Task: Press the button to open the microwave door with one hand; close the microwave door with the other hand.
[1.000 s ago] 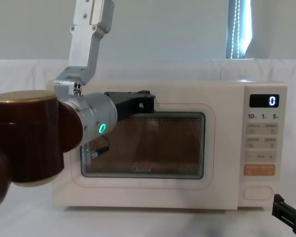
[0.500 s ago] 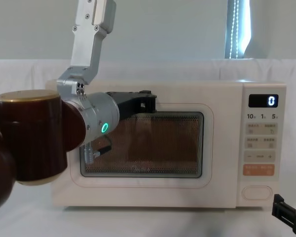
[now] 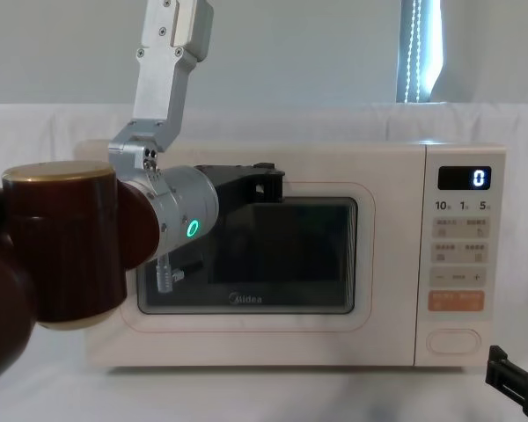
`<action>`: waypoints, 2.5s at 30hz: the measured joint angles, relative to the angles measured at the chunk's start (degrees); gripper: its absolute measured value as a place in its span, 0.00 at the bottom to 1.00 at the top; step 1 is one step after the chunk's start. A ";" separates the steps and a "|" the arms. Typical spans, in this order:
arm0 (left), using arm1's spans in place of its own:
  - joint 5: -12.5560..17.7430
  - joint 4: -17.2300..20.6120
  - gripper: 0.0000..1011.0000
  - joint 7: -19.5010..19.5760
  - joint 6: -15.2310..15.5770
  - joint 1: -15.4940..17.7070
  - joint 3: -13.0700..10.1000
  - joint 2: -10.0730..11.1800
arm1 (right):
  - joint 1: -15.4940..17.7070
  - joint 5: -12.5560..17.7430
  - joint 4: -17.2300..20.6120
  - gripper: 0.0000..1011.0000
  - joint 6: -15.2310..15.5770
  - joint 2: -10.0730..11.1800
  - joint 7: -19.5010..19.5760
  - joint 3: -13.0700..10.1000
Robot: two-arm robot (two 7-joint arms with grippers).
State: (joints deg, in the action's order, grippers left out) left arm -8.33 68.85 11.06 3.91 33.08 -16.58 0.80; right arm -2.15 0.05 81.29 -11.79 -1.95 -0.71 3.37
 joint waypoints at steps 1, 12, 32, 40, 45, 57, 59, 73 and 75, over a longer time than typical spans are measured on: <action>0.00 -0.01 0.00 0.01 -0.01 0.00 0.00 0.00 | 0.00 0.00 0.00 0.99 0.00 0.00 0.00 0.00; -0.96 3.68 0.00 0.11 0.79 -3.20 0.68 0.75 | 0.00 0.00 0.00 0.99 0.00 0.00 0.00 0.00; -6.94 16.75 0.00 -0.27 0.68 -19.58 5.54 5.95 | 0.00 0.00 0.00 0.99 0.00 -0.01 0.00 0.00; -8.10 20.27 0.00 -1.97 -0.69 -26.39 7.69 6.93 | 0.00 0.00 0.00 0.99 0.00 -0.01 0.00 0.00; -8.87 21.98 0.00 -2.61 -0.87 -29.38 8.87 7.21 | 0.00 0.00 0.00 0.99 0.00 0.00 0.00 0.00; -9.63 24.51 0.00 -4.26 -2.35 -34.91 10.96 7.04 | 0.00 0.00 0.00 0.99 0.00 0.00 0.00 0.00; -9.31 24.53 0.00 -4.61 -2.83 -35.08 11.12 6.96 | 0.00 0.00 0.00 0.99 0.00 0.00 0.00 0.00; -9.46 24.63 0.00 -4.44 -2.57 -35.11 11.07 7.00 | 0.00 0.00 0.00 0.99 0.00 0.00 0.00 0.00; -9.48 24.64 0.00 -4.41 -2.52 -35.10 11.05 7.01 | 0.00 0.00 0.00 0.99 0.00 0.00 0.00 0.00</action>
State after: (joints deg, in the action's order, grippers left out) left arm -17.81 93.49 6.65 1.39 -2.02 -5.53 7.82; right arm -2.15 0.05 81.28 -11.80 -1.95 -0.71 3.38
